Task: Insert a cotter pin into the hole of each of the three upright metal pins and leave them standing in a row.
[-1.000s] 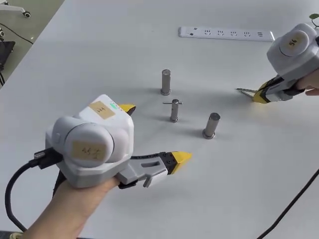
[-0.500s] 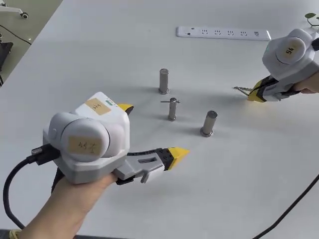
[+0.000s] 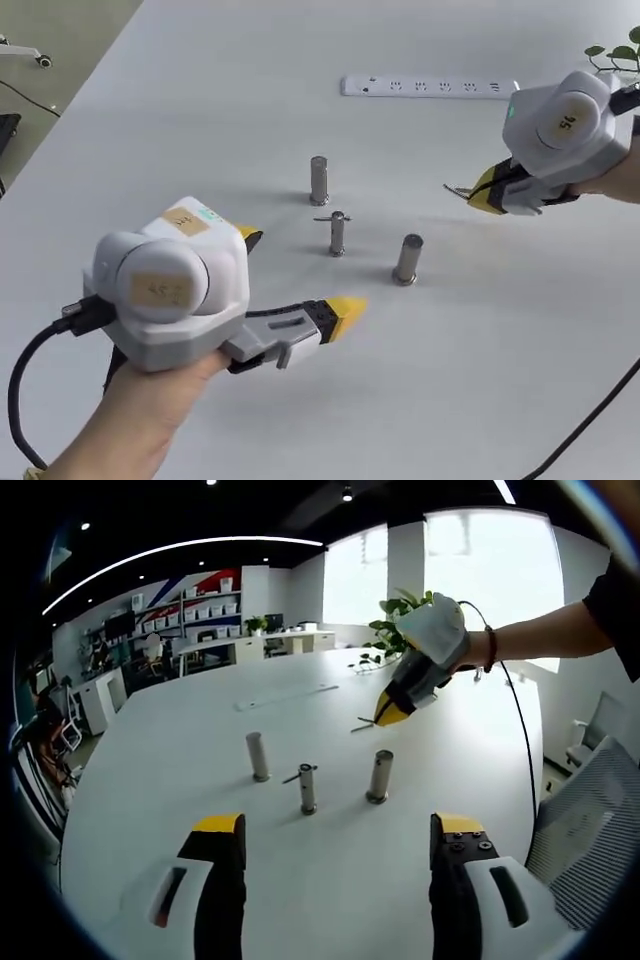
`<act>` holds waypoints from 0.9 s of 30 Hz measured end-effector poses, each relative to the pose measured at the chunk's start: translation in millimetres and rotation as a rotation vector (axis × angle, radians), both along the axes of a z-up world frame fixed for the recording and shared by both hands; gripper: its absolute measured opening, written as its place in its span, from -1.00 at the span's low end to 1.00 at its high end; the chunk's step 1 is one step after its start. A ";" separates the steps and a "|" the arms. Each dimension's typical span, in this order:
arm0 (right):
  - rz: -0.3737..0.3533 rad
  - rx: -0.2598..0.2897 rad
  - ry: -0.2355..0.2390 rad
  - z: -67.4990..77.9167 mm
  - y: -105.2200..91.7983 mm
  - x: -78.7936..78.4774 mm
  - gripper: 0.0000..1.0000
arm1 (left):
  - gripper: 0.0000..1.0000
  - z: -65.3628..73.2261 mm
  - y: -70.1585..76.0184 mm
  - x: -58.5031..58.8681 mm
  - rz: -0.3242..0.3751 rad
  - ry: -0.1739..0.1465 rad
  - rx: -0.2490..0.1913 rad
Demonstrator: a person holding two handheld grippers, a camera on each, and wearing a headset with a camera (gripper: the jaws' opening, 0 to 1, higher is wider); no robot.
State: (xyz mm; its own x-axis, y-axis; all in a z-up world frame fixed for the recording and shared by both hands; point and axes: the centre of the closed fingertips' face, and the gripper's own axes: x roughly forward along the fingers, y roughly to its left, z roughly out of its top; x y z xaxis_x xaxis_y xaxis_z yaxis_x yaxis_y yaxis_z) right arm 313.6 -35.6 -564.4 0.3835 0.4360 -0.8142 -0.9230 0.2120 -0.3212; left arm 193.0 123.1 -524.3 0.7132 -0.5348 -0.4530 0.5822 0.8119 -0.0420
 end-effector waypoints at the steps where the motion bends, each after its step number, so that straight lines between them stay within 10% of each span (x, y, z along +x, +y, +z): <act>1: 0.005 0.004 -0.004 -2.0 1.2 4.6 -1.00 | 0.48 0.4 -0.1 0.3 0.002 0.002 -0.003; 18: 0.177 0.078 -0.088 39.0 46.1 -55.4 -1.00 | 0.00 13.4 -16.7 3.3 -0.030 0.032 -0.088; 27: 0.258 0.095 -0.114 46.2 62.0 -74.0 -1.00 | -0.25 18.5 -31.8 3.8 -0.066 0.098 -0.142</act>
